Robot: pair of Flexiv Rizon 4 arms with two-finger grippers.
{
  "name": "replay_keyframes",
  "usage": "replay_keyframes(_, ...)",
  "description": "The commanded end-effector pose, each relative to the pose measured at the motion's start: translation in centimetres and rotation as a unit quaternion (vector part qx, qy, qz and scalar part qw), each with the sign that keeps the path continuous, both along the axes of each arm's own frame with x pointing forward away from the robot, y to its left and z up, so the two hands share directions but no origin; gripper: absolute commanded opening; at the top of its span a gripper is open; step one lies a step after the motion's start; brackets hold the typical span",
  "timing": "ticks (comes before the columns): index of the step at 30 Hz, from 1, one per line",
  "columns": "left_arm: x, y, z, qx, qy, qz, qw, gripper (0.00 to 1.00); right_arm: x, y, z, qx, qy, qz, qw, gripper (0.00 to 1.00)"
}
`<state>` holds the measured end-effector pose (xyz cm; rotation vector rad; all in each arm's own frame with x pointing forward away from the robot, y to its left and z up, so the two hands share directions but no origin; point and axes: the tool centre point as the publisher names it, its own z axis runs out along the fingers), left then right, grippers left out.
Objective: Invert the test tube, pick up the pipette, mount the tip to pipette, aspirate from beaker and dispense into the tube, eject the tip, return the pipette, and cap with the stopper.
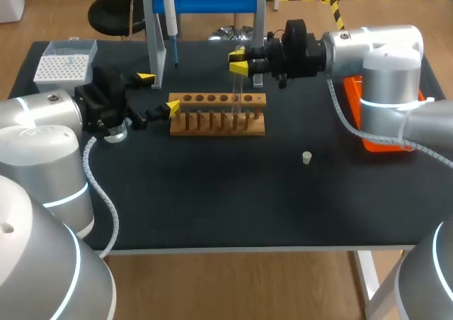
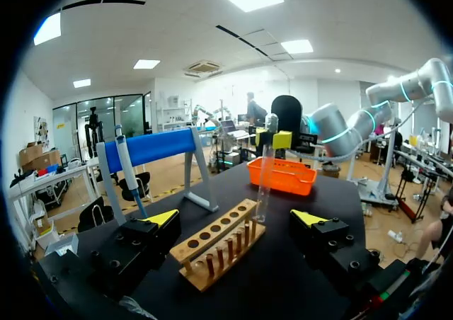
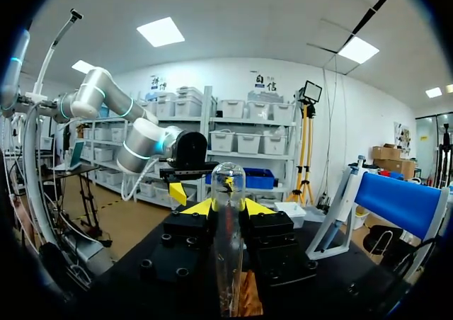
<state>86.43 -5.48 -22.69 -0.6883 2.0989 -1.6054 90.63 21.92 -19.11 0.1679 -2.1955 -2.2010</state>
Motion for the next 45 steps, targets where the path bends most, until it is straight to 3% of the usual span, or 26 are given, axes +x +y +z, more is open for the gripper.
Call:
replay_keyframes(1, -0.1, -0.1, -0.1, 0.0, -0.001, 0.002, 1.0, 1.0, -0.1, 0.0, 0.1, -0.002, 0.0, -0.001, 1.0, 0.0)
replay_keyframes(3, -0.1, -0.1, -0.1, 0.0, -0.001, 0.002, 1.0, 1.0, -0.1, 0.0, 0.1, -0.002, 0.0, -0.001, 1.0, 0.0)
replay_keyframes(8, -0.1, -0.1, -0.1, 0.0, -0.001, 0.002, 1.0, 1.0, 0.6, -0.5, 0.3, -0.004, 0.113, -0.011, 0.994, 0.0)
replay_keyframes(9, -0.1, -0.1, -0.1, 0.0, -0.001, 0.002, 1.0, 1.0, 0.9, -0.6, 0.3, -0.009, 0.153, -0.014, 0.988, 0.0)
replay_keyframes(11, -0.1, -0.1, -0.1, 0.0, -0.001, 0.002, 1.0, 1.0, 1.3, -0.7, 0.4, -0.011, 0.198, -0.017, 0.98, 0.0)
replay_keyframes(12, -0.1, -0.1, -0.1, 0.0, -0.001, 0.002, 1.0, 1.0, 1.6, -0.9, 0.4, -0.008, 0.251, -0.015, 0.968, 0.0)
replay_keyframes(15, -0.1, -0.1, -0.1, 0.0, -0.001, 0.002, 1.0, 1.0, 2.1, -1.2, 0.4, -0.015, 0.338, -0.016, 0.941, 0.0)
replay_keyframes(20, -0.1, -0.1, -0.1, 0.0, -0.001, 0.002, 1.0, 1.0, 2.6, -1.6, 0.1, -0.034, 0.447, -0.014, 0.894, 0.0)
replay_keyframes(23, -0.1, -0.1, -0.1, 0.0, -0.001, 0.002, 1.0, 1.0, 2.7, -1.8, -0.1, -0.039, 0.493, -0.013, 0.869, 0.0)
replay_keyframes(25, -0.1, -0.1, -0.1, 0.0, -0.001, 0.002, 1.0, 1.0, 2.7, -1.9, -0.3, -0.039, 0.538, -0.014, 0.842, 0.0)
replay_keyframes(34, -0.1, -0.1, -0.1, 0.0, -0.001, 0.002, 1.0, 1.0, 2.4, -2.1, -1.0, -0.045, 0.654, 0.0, 0.755, 0.0)
replay_keyframes(36, -0.1, -0.1, -0.1, 0.0, -0.001, 0.002, 1.0, 1.0, 2.2, -2.1, -1.1, -0.051, 0.66, -0.005, 0.749, 0.0)
replay_keyframes(38, -0.1, -0.1, -0.1, 0.0, -0.001, 0.002, 1.0, 1.0, 2.0, -2.2, -1.2, -0.053, 0.678, -0.003, 0.733, 0.0)
replay_keyframes(45, -0.1, -0.1, -0.1, 0.0, -0.001, 0.002, 1.0, 1.0, 1.5, -2.2, -1.6, -0.071, 0.683, -0.01, 0.727, 0.0)
